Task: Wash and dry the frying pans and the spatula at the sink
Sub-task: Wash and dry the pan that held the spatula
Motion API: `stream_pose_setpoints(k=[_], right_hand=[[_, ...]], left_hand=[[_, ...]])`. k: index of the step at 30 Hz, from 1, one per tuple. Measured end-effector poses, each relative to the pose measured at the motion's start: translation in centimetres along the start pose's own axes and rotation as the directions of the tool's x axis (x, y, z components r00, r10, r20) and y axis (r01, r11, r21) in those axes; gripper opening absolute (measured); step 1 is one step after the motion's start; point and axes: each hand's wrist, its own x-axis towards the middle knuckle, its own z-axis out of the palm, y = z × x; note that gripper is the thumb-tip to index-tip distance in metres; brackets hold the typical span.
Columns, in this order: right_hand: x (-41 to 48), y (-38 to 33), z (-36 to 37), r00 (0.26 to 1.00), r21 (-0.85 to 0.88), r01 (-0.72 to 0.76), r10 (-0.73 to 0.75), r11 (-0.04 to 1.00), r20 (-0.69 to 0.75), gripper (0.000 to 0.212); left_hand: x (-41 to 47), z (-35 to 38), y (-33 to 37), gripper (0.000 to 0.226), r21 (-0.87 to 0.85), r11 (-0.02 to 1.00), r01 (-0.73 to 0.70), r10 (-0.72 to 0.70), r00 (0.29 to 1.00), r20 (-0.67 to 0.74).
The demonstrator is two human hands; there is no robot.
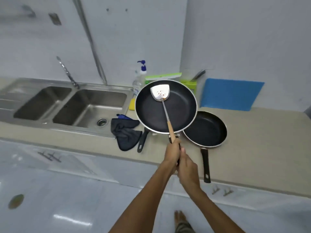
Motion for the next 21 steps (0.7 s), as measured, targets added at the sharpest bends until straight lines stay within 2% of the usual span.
stream_pose_setpoints(k=[5, 12, 17, 21], right_hand=[[-3.4, -3.6, 9.4, 0.981, -0.006, 0.052, -0.050, 0.999, 0.188, 0.074], [-5.4, -8.3, 21.1, 0.933, 0.020, 0.049, -0.053, 0.999, 0.355, 0.080], [-2.8, -10.3, 29.0, 0.925, -0.025, 0.007, 0.003, 1.000, 0.379, 0.091], [1.5, -11.7, 36.0, 0.933, -0.027, -0.027, 0.035, 0.999, 0.359, 0.105]], left_hand=[[-1.6, -11.6, 2.4, 0.021, -0.026, 0.997, -0.072, 0.065, 0.977, -0.203], [0.3, -24.7, 4.5, 0.021, -0.077, 0.992, -0.099, 0.067, 0.936, -0.345], [4.8, -31.6, 6.6, 0.038, -0.104, 0.992, -0.076, 0.036, 0.938, -0.345], [9.1, -36.0, 9.5, 0.056, -0.155, 0.977, -0.146, 0.108, 0.967, -0.232]])
